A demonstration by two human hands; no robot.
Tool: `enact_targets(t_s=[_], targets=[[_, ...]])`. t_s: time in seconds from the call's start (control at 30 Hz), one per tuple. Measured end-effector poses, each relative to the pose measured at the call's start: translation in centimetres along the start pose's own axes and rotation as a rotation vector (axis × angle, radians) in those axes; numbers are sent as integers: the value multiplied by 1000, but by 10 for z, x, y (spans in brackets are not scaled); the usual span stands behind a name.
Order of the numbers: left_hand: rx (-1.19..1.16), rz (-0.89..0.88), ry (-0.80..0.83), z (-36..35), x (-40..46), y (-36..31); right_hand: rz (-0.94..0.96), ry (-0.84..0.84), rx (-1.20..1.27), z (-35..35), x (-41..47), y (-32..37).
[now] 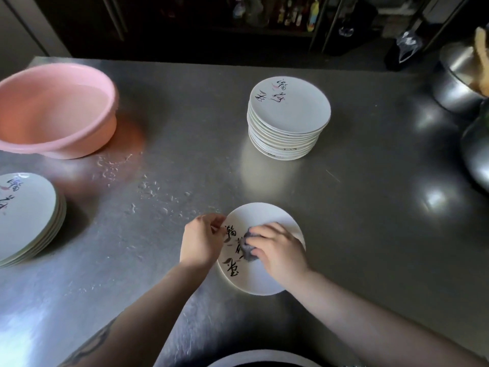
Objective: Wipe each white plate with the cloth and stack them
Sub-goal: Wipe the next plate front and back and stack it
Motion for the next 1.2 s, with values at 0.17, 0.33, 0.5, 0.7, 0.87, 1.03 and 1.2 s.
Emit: enact_targets(t_s=[0.17,0.33,0.5,0.7,0.87,1.03,1.2], targets=[[141,35,97,6,3,4,55,-172,74,39,19,-29],[261,9,128,15,21,-10,53,-178,69,27,36,-29],[172,-38,159,-2,40,-28,66,-137,-81,17,29,-29],[177,-2,167,-5,42,-22,6,-166,-145,27,32,-23],[200,-28,173,-8,33,-19,74,-149,-78,28,40,-18],[152,-2,114,-8,25,-9,84,-75,-110,27,42,-26],[306,93,421,-19,25,1,23,-102,-70,33,28,-44]])
Point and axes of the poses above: each hand's wrist, its own x-axis towards the middle knuckle, its own z-axis out of the back of the hand, y = z × x, the point moved 8 cm from there along x, towards the middle knuckle, and after that the axes turned 12 degrees about y, right-handed, at the moved point
